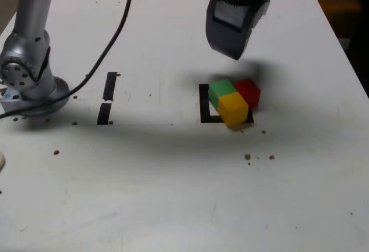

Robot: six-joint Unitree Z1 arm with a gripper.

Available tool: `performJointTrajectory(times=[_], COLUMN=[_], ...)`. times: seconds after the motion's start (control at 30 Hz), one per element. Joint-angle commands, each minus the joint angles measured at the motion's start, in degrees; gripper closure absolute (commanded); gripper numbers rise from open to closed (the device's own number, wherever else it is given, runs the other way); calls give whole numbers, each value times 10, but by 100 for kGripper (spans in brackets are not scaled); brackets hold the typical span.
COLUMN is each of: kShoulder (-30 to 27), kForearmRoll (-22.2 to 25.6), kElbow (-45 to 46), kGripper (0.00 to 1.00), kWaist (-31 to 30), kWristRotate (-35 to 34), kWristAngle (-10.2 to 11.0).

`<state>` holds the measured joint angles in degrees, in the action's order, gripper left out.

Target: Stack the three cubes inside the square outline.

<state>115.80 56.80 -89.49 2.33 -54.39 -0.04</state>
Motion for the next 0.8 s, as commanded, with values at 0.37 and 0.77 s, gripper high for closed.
performJointTrajectory(times=[0.37,0.77], kShoulder=[11,1], kForearmRoll=[-12,1], kElbow=[3,23], kGripper=[0,0], kWaist=[-15,-45], kWristRotate=[-5,-12], kWristAngle=[-25,-61])
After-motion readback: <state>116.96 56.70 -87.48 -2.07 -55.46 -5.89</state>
